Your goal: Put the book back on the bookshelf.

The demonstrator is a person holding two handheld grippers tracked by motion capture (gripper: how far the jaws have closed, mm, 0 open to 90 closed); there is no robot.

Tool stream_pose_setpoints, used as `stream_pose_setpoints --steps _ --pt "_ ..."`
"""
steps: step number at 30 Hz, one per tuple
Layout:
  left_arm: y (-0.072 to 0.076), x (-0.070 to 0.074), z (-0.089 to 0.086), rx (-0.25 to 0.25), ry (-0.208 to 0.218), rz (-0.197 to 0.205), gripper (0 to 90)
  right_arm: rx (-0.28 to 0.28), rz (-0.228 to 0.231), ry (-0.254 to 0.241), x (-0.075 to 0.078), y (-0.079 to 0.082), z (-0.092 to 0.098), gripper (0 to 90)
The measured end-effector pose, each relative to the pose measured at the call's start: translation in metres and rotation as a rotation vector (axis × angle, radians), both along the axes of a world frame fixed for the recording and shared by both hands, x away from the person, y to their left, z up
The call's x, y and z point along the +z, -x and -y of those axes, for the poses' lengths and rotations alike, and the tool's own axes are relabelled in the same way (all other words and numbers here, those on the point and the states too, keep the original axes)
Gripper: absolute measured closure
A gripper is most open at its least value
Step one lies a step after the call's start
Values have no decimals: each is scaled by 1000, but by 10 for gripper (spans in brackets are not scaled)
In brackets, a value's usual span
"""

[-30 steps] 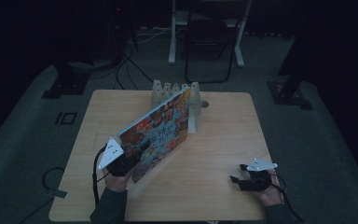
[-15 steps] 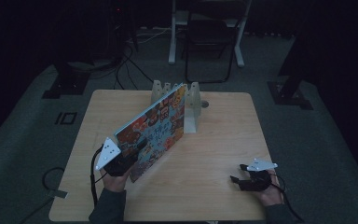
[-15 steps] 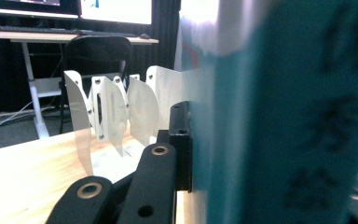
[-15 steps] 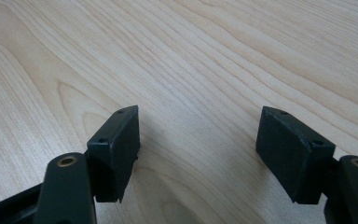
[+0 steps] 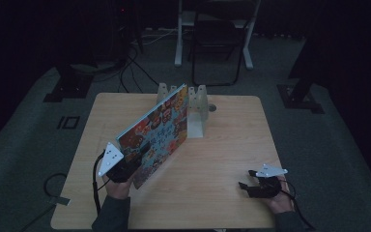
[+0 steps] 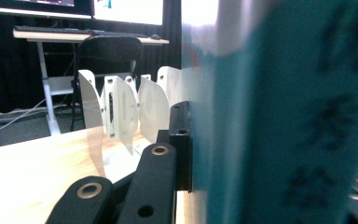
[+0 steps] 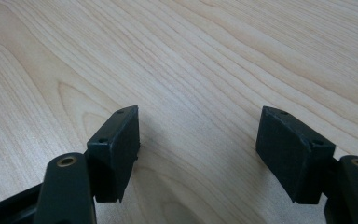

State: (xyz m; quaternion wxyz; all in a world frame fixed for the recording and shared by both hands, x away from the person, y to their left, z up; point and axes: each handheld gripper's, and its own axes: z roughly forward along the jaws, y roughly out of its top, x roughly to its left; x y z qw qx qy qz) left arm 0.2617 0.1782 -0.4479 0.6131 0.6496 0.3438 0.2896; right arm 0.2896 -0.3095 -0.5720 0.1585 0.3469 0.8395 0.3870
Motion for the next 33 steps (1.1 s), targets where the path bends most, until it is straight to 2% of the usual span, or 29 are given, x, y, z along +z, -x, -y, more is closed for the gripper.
stream_pose_setpoints --steps 19,33 --pt "0 2 -3 53 -20 -4 812 0 0 0 0 0 0 296" --pt "0 1 -6 79 -19 -12 811 0 0 0 0 0 0 296"
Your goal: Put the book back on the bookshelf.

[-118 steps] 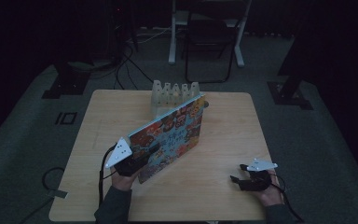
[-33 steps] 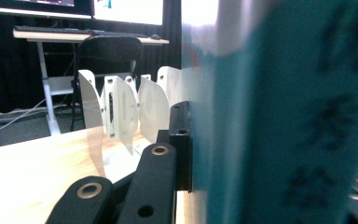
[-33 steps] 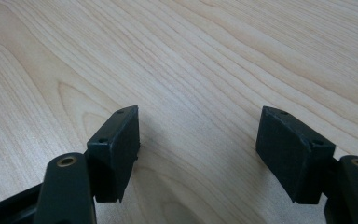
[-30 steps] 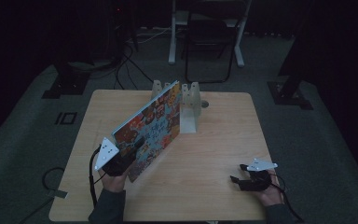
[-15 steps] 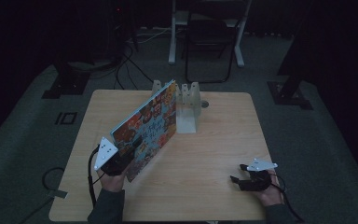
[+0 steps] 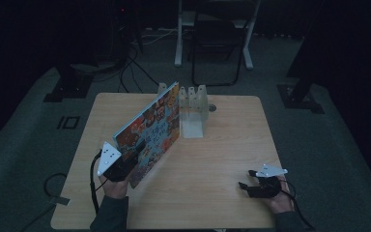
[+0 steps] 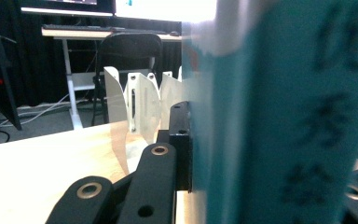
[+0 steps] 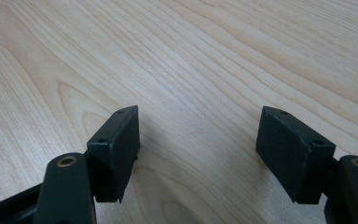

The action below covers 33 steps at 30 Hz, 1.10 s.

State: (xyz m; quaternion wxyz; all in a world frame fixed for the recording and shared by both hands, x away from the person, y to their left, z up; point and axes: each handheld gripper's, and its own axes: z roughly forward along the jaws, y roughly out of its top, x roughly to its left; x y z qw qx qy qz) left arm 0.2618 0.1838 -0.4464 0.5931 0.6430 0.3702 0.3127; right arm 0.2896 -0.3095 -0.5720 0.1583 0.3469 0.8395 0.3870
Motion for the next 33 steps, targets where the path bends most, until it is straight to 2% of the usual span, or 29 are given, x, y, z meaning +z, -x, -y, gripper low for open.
stream_pose_setpoints --steps 33 --pt "-7 -3 4 103 -23 -11 810 1 0 0 0 0 0 295"
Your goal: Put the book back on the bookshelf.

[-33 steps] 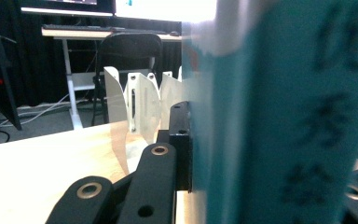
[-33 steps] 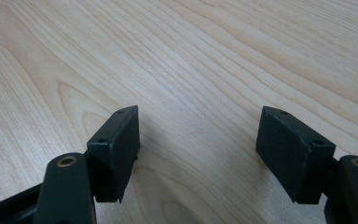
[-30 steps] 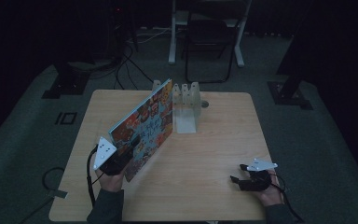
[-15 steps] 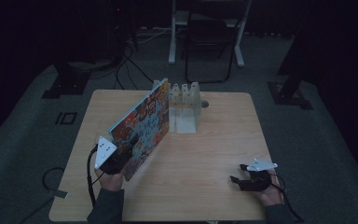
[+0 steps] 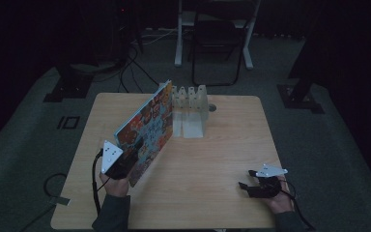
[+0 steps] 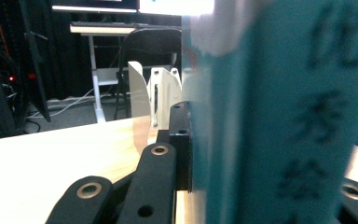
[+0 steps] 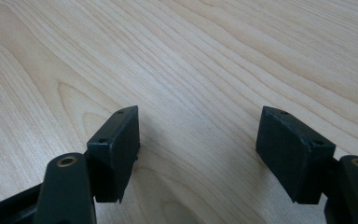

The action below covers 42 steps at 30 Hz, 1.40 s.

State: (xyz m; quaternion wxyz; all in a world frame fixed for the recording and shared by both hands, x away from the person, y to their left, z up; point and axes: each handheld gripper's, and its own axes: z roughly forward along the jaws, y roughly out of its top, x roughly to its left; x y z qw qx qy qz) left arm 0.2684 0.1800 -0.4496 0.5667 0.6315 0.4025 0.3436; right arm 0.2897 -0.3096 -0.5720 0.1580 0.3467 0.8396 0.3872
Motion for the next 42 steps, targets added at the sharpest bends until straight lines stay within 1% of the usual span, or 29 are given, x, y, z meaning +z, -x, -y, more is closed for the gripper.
stream_pose_setpoints --steps 15,18,26,29,33,38,42 --pt "-5 -1 5 41 9 -7 810 0 0 0 0 0 0 295" --pt "-6 -2 7 49 3 -6 810 0 0 0 0 0 0 295" --pt "-9 -2 11 67 13 -4 810 0 0 0 0 0 0 295" --pt "-10 -2 12 79 6 -3 810 0 0 0 0 0 0 295" --pt "-11 -2 14 85 11 -4 810 1 1 1 0 0 0 295" --pt "-13 -2 16 95 3 -4 810 1 1 1 0 0 0 295" --pt "-16 -2 17 93 9 -10 810 2 1 1 0 0 0 295"
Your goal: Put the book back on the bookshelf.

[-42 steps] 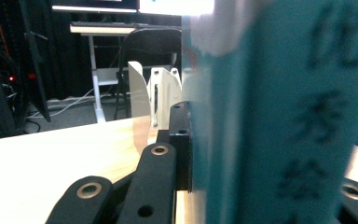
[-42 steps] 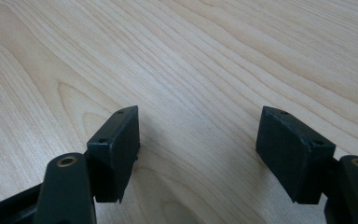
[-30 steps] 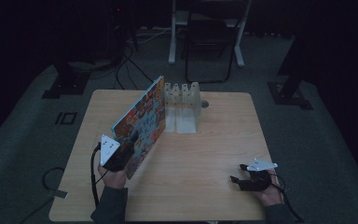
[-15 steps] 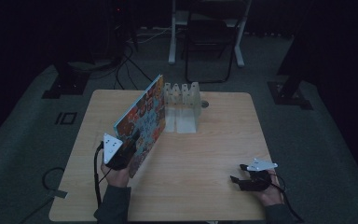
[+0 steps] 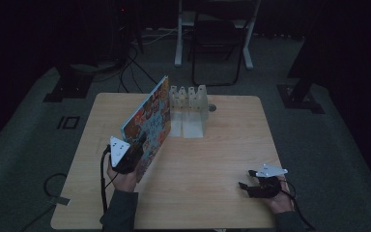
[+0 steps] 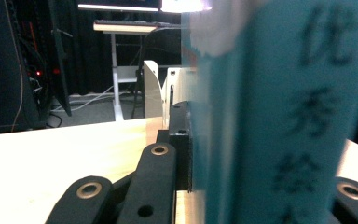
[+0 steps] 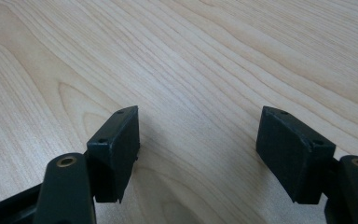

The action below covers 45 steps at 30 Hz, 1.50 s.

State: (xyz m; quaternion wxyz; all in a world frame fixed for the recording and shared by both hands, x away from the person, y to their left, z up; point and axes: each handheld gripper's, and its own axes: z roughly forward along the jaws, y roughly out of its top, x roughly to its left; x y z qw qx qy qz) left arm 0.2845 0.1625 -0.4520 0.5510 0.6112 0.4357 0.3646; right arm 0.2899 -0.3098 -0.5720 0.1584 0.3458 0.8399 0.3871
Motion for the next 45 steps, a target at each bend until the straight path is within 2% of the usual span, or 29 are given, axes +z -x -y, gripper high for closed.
stream_pose_setpoints --steps 9,25,45 --pt "-6 -1 3 5 -4 -3 810 -1 -1 -3 0 0 0 295" --pt "-15 -2 6 42 -3 -3 810 -1 -2 -3 0 0 0 295" --pt "-25 -5 16 73 -27 9 810 0 -4 -6 0 0 0 295"
